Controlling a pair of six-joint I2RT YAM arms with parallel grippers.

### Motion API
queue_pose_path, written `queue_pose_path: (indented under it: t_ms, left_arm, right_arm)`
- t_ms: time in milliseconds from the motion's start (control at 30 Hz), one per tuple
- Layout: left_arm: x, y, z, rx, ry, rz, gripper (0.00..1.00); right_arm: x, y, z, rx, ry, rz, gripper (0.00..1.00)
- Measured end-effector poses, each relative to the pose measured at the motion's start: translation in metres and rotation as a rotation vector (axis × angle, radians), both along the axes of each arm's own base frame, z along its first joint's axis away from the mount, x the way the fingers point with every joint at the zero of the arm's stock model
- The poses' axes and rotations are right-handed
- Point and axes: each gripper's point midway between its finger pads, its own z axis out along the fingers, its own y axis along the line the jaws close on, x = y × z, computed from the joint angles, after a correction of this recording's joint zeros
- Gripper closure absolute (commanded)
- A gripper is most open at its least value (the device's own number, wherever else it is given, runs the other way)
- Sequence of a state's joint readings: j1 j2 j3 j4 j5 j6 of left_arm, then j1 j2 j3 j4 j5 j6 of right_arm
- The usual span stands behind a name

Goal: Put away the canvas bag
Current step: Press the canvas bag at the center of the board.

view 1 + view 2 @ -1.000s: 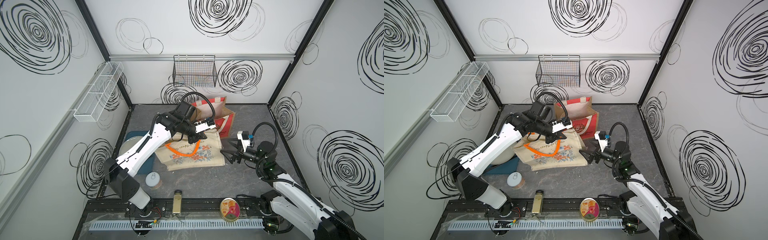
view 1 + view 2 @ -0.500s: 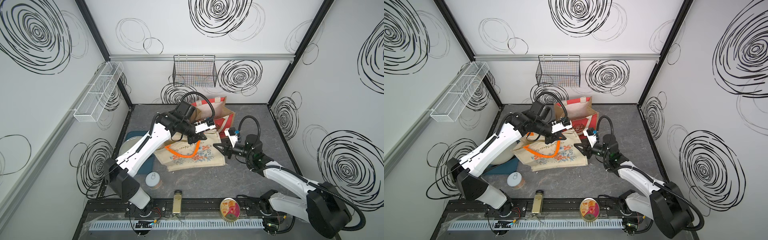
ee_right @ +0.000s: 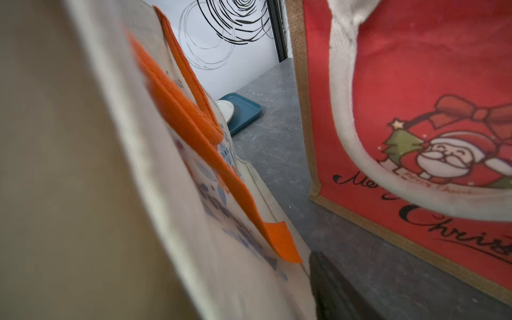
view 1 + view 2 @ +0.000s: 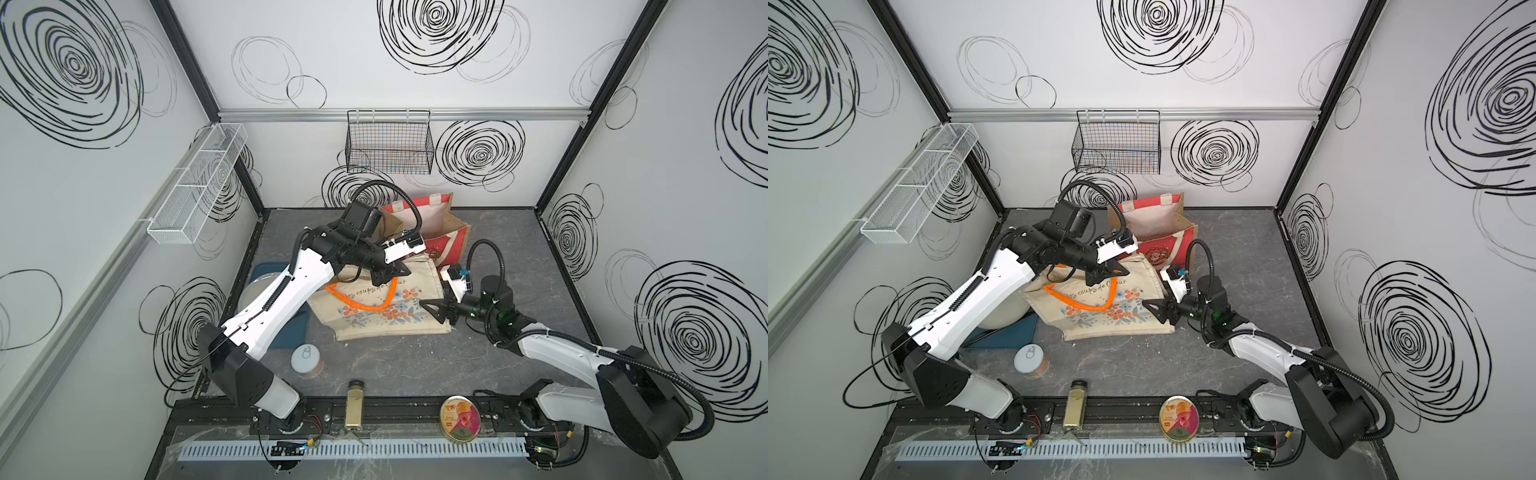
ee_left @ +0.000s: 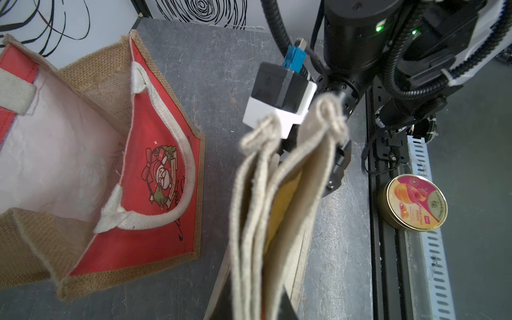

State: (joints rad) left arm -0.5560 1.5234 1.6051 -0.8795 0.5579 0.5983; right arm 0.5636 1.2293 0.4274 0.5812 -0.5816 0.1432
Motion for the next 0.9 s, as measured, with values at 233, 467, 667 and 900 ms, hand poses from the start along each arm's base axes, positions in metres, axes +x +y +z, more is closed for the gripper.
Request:
queue_pose_path:
  t_ms: [233,467,667,900]
  left_arm:
    - [0.001,0.002,-0.003,0.007,0.009,0.013,1.0]
    - [0.001,0.003,0.004,-0.019,-0.017,0.028,1.0]
    - [-0.003,0.006,0.011,-0.033,-0.033,0.037,1.0]
    - [0.006,0.005,0.012,-0.023,-0.069,0.081,1.0]
  right_arm:
    - [-0.009,0.004,-0.005,0.008,-0.001,0.002,0.67]
    - [-0.006,-0.004,-0.019,-0.009,0.046,-0.06,0.26]
    - [-0.011,-0.005,-0.029,-0.021,0.08,-0.058,0.33]
    - [-0.018,-0.003,-0.032,-0.023,0.103,-0.062,1.0]
